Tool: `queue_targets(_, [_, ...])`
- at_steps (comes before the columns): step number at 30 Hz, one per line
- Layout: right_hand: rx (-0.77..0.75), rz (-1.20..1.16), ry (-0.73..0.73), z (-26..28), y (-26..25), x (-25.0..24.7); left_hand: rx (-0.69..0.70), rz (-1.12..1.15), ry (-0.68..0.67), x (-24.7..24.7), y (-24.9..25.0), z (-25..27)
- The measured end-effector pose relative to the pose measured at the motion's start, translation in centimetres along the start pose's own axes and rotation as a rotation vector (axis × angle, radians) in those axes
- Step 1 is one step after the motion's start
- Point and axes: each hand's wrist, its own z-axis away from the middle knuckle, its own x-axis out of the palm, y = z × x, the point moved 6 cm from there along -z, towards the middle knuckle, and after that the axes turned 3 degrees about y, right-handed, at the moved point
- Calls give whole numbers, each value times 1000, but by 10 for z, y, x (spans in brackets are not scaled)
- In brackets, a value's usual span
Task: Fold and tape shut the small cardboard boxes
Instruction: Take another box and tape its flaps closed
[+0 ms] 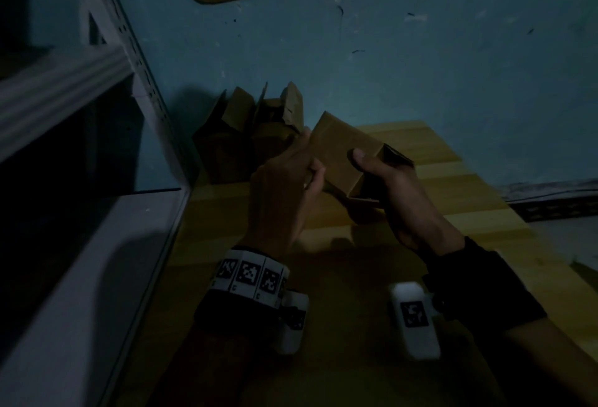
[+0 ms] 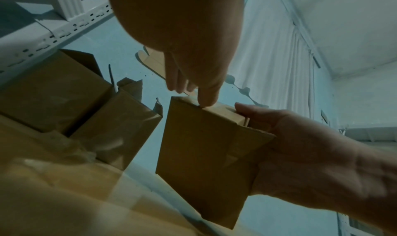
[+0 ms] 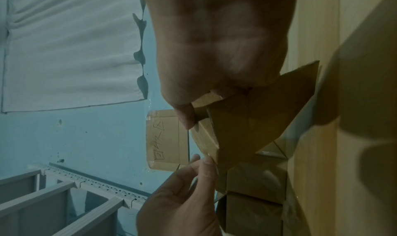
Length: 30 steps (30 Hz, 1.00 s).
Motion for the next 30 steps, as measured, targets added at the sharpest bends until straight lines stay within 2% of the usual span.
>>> queue_targets(5, [5, 4, 0, 2, 0, 4, -64, -61, 0, 1, -1, 0])
queue_targets(8, [6, -9, -16, 2, 0, 6, -81, -59, -59, 5, -3, 0])
queue_targets(12, [1, -20, -14, 1, -1, 5, -226, 72, -95, 9, -6, -1])
queue_targets(15, [5, -26, -6, 0, -1, 2, -280, 134, -51, 6, -12, -2])
queue_targets(20, [4, -22, 6, -2, -1, -3, -173, 170, -45, -3, -12, -1])
queue_targets(23, [5, 8, 2, -4, 0, -5, -188, 239, -42, -5, -9, 0])
queue_targets(30, [-23, 84, -17, 0, -1, -2, -263, 221, -102, 5, -16, 4])
